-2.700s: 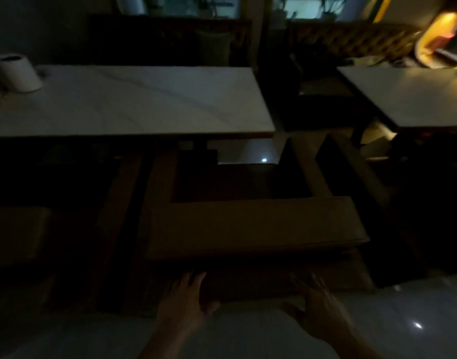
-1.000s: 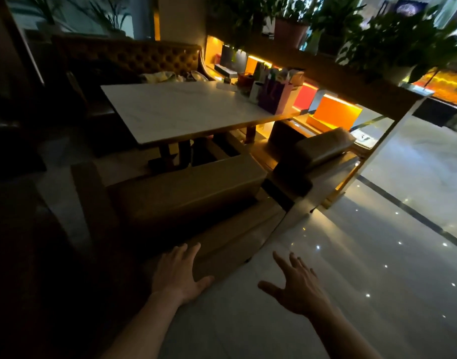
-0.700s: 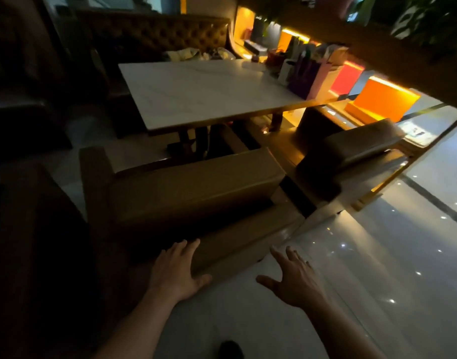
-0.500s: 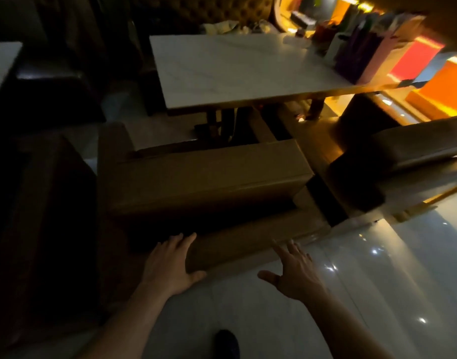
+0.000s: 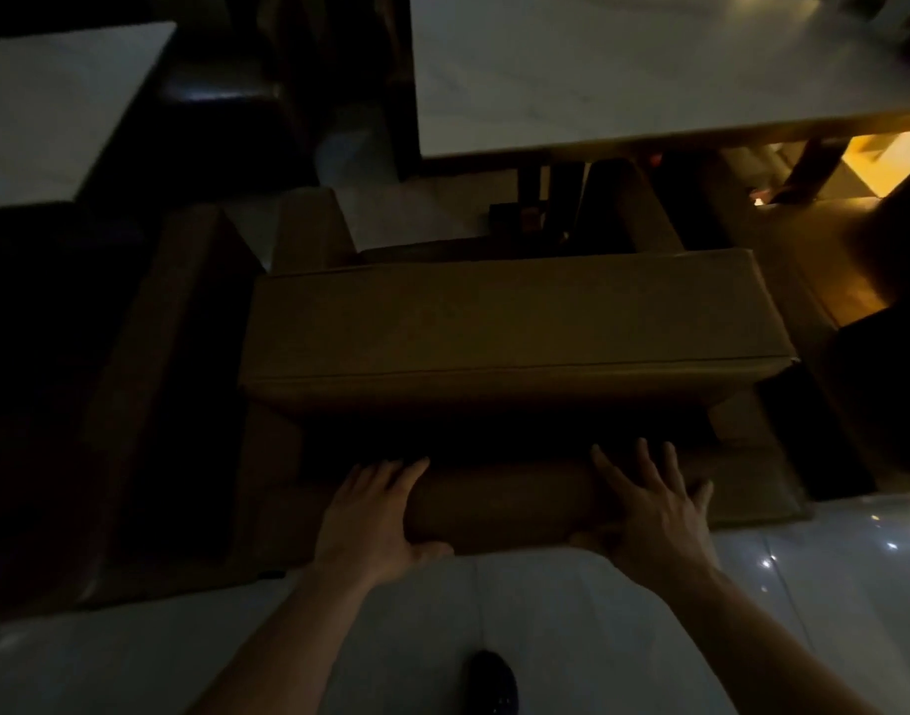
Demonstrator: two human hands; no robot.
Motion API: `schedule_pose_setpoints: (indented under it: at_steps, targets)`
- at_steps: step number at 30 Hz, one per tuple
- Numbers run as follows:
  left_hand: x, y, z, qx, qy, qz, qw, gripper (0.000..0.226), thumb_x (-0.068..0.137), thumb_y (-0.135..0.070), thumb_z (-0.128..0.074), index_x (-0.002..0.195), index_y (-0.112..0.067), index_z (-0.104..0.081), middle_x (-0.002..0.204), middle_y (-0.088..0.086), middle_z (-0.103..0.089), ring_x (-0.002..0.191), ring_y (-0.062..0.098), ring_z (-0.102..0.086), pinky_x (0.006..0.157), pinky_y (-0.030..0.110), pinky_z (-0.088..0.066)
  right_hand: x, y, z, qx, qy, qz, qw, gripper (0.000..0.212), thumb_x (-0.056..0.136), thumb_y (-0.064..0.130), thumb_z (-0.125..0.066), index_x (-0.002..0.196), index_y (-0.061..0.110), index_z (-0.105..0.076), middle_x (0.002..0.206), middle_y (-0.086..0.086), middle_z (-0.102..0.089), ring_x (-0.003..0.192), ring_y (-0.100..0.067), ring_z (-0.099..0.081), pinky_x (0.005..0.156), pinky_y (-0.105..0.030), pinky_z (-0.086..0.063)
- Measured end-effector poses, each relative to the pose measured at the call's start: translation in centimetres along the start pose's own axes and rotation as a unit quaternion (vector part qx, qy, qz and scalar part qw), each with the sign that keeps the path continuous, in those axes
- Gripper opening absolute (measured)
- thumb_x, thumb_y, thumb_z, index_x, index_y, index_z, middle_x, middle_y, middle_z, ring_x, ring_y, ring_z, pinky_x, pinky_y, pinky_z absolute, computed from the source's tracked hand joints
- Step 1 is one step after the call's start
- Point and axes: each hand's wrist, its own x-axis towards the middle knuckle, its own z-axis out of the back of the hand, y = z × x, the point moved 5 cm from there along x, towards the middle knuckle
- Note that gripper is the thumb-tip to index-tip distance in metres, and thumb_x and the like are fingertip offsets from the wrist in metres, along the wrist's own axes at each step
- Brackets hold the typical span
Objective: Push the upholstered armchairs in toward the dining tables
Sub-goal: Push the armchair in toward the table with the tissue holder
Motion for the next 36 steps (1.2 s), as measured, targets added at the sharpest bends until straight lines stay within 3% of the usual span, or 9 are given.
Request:
schedule_pose_setpoints:
  at_steps: [7, 25, 32, 36]
  targets:
    - [-0.4, 0.5, -1.6, -0.022, -0.036, -0.004, 0.999, 0.109, 0.066, -0.089, -0.049, 0.154, -0.041, -0.005, 0.162, -0.004, -0.019, 0.148, 0.021, -0.015, 0.122, 0.043, -0.004, -0.2, 0.1, -0.1, -0.025, 0.002, 0.001, 1.0, 0.109, 0.069, 0.093, -0.037, 0.15, 0.046, 0.019, 0.165, -0.008, 0.015, 0.149, -0.038, 0.018, 0.116, -0.069, -0.012]
    - [-8.6, 3.6, -5.1, -0.035, -0.093, -0.007, 0.995, 0.11, 0.061, -0.092, -0.043, 0.153, -0.041, -0.012, 0.16, -0.007, -0.024, 0.147, 0.016, -0.018, 0.122, 0.039, -0.002, -7.2, 3.8, -3.9, -0.029, 0.027, 0.013, 0.999, 0.108, 0.071, 0.091, -0.04, 0.153, 0.045, 0.014, 0.165, -0.012, 0.011, 0.148, -0.045, 0.015, 0.114, -0.073, -0.013]
    - [-15.3, 4.8, -7.9, -0.061, -0.104, 0.001, 0.993, 0.112, 0.058, -0.1, -0.033, 0.153, -0.043, -0.014, 0.158, -0.008, -0.026, 0.147, 0.016, -0.017, 0.121, 0.04, 0.003, -12.3, 5.7, -6.6, -0.032, 0.094, 0.011, 0.995, 0.113, 0.062, 0.097, -0.035, 0.14, 0.049, 0.031, 0.163, -0.011, 0.022, 0.147, -0.045, 0.02, 0.114, -0.073, -0.011]
    - [-16.3, 5.7, -8.7, -0.072, -0.117, -0.02, 0.99, 0.105, 0.064, -0.097, -0.04, 0.152, -0.043, -0.019, 0.155, -0.011, -0.029, 0.146, 0.013, -0.017, 0.121, 0.039, 0.005, -13.7, 6.6, -6.6, -0.038, 0.118, -0.016, 0.992, 0.114, 0.055, 0.1, -0.034, 0.132, 0.052, 0.036, 0.164, -0.009, 0.022, 0.148, -0.043, 0.019, 0.116, -0.07, -0.013]
